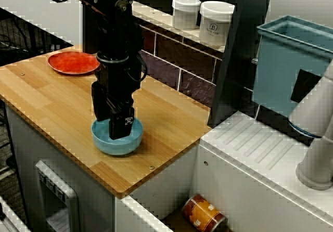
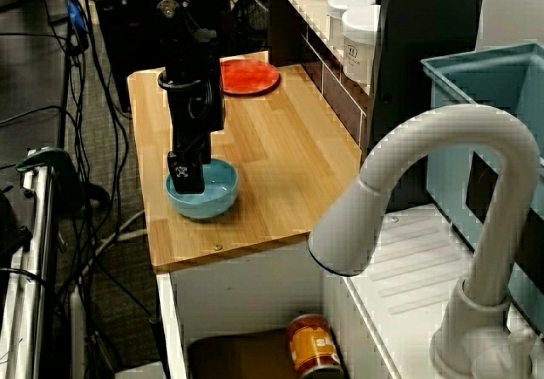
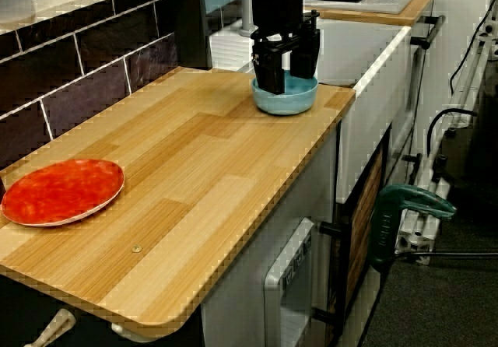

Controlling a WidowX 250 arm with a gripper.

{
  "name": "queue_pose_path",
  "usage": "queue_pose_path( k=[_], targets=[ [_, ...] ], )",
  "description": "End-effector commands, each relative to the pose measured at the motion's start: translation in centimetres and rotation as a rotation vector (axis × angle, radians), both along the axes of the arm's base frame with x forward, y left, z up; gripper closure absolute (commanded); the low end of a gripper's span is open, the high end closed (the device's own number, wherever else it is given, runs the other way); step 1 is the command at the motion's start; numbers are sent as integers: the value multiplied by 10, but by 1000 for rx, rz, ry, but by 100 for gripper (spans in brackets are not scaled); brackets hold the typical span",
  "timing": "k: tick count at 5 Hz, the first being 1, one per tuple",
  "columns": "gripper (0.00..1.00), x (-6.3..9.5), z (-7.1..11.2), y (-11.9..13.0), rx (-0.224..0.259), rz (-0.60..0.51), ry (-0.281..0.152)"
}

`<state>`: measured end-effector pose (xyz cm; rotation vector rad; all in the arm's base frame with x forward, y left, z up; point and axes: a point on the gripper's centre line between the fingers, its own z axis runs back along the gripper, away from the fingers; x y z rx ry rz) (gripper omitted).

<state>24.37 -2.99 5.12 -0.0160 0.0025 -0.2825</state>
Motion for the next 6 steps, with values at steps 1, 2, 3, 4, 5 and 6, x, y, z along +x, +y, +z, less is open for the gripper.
queue_pose_path(
  k=[1,2,3,4,5,6],
  targets=[
    [0,0,0,0,0,0,0],
    [0,0,25,2,45,-38,54],
    [0,-2,47,13,34,-45,77],
    [0,-6,57,22,22,-35,54],
    [0,-5,40,30,37,-16,23],
    [0,3,17,41,2,109,-60]
  ],
)
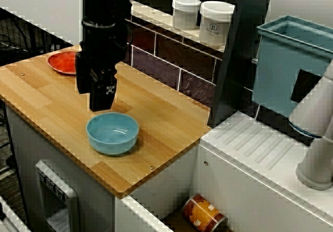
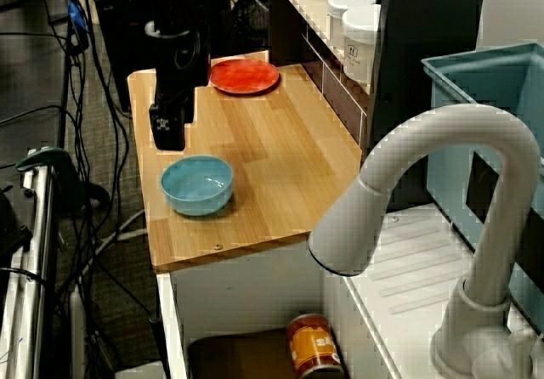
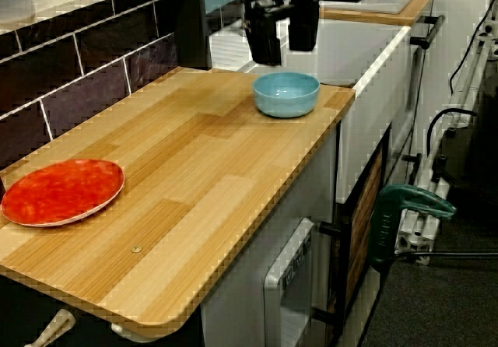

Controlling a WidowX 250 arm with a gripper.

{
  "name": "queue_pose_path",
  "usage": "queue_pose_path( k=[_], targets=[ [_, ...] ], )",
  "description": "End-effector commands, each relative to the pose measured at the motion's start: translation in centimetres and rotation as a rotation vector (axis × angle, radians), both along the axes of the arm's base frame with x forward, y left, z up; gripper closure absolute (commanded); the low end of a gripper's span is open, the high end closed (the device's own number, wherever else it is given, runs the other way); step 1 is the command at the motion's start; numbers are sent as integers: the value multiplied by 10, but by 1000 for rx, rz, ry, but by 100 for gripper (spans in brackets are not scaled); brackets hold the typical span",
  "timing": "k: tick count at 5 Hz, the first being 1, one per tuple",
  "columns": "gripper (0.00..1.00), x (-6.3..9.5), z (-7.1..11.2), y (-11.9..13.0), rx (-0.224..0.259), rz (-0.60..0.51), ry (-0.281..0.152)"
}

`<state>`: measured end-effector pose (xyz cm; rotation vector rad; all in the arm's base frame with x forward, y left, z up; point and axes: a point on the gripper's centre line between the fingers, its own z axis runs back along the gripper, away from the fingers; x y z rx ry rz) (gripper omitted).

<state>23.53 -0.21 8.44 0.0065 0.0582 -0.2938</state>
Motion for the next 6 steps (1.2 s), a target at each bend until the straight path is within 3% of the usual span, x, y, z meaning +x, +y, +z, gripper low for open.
queue_pose_path(
  k=[1,3,6],
  targets=[
    [0,19,-27,12,-43,167,-148],
    [0,22,-40,11,-60,210,-149],
    [0,14,-43,15,-35,193,-131]
  ],
)
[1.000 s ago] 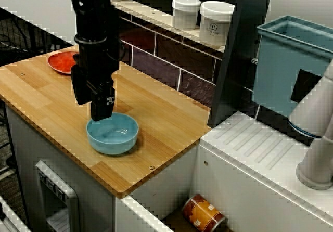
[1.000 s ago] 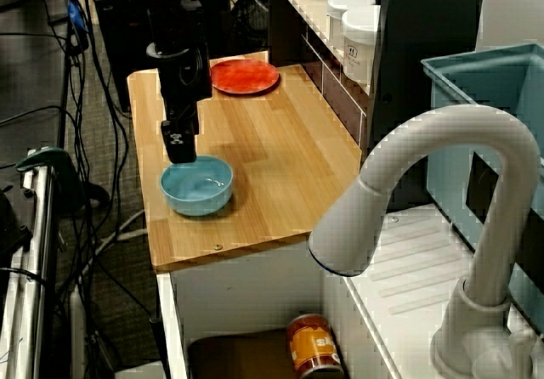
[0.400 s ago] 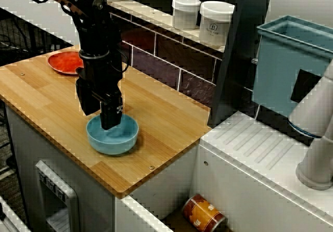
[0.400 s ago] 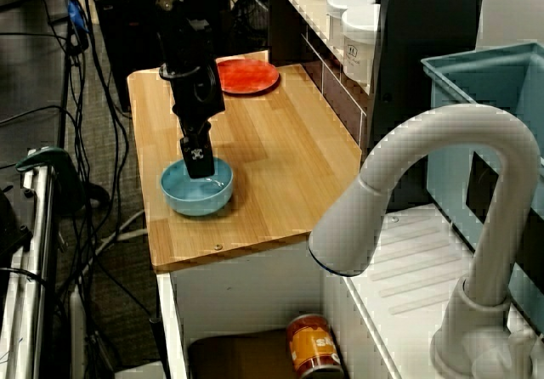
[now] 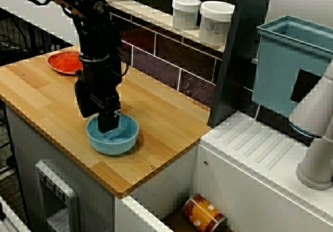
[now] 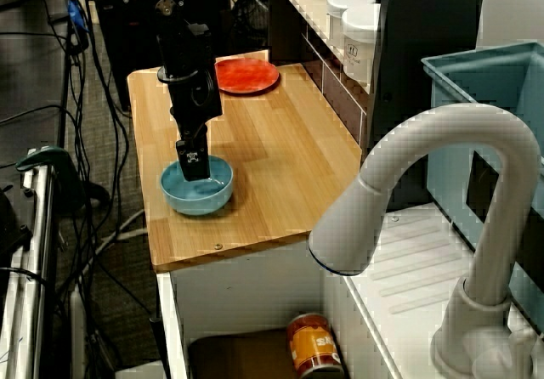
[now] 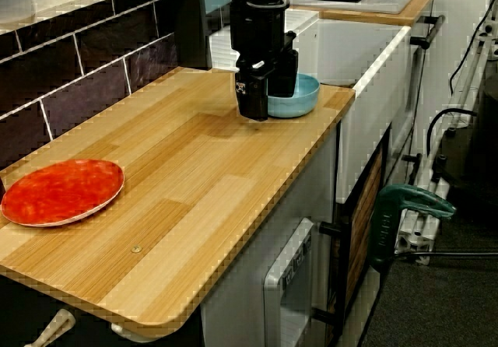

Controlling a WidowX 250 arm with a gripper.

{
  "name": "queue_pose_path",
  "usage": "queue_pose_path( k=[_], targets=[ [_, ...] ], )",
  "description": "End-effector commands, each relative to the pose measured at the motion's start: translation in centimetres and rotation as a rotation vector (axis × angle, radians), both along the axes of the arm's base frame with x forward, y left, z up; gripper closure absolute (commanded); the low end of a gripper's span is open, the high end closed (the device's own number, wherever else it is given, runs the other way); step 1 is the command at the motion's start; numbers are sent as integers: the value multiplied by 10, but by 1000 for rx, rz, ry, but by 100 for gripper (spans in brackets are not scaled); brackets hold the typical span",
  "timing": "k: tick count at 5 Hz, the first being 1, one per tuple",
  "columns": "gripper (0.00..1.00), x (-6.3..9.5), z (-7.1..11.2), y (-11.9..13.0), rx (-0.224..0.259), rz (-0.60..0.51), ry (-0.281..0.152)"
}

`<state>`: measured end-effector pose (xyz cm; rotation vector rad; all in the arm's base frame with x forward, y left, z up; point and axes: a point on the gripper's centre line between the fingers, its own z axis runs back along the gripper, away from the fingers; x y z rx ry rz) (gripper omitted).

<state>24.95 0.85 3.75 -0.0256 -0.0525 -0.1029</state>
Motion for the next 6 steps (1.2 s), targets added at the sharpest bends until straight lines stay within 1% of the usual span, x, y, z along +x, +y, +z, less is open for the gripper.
queue_pose_path(
  k=[1,2,3,5,6],
  targets=[
    [100,-3,4,6,7,-2,-27],
    [100,-5,3,12,26,-18,-7],
    [100,-6,7,24,16,-6,-6],
    [100,-7,10,70,-6,58,-17],
    [100,-7,4,92,4,89,-29]
  ],
)
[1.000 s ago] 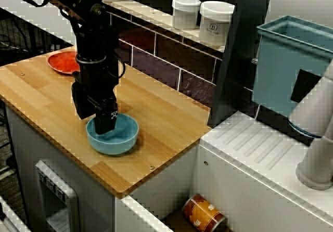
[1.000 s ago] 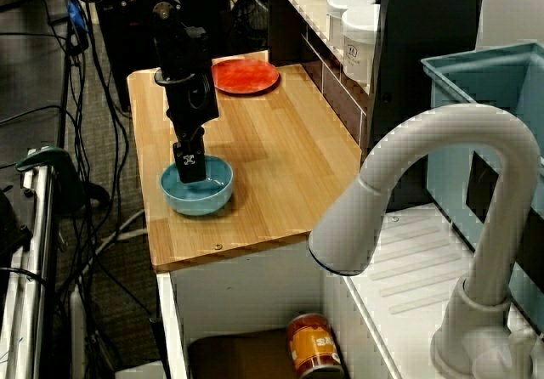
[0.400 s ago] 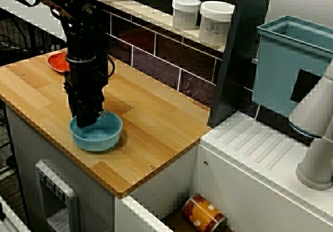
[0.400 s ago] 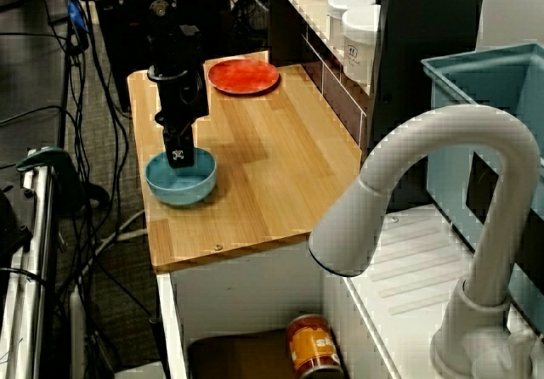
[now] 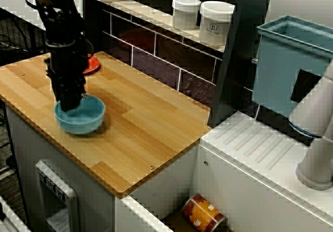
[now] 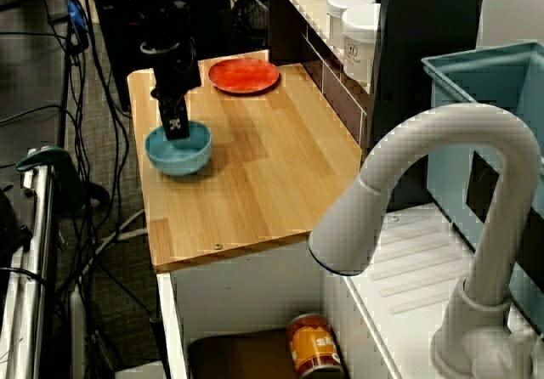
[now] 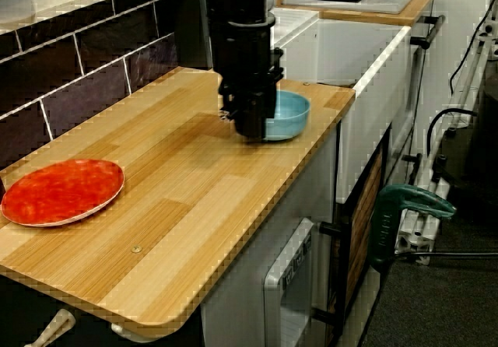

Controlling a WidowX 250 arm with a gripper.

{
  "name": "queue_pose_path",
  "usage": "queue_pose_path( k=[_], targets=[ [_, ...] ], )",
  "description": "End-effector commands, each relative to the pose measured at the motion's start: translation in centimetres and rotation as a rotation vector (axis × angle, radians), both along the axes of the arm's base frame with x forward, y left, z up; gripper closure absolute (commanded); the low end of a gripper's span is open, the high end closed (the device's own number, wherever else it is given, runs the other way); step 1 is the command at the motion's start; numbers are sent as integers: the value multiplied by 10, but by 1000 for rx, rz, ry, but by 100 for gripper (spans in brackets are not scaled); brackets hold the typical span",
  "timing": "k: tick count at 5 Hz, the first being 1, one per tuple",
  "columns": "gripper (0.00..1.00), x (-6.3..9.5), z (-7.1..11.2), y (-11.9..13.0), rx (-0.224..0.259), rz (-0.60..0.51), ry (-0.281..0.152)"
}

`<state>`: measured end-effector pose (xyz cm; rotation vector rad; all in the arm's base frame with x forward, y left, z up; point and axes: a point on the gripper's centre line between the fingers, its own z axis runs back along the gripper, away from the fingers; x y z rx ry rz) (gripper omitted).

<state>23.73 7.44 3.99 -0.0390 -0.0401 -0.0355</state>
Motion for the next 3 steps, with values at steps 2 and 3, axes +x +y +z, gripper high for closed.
queue_pose_path(
  k=[2,3],
  targets=[
    [100,12,-4,78,12,101,-79],
    [100,15,0,116,-6,164,-87]
  ],
)
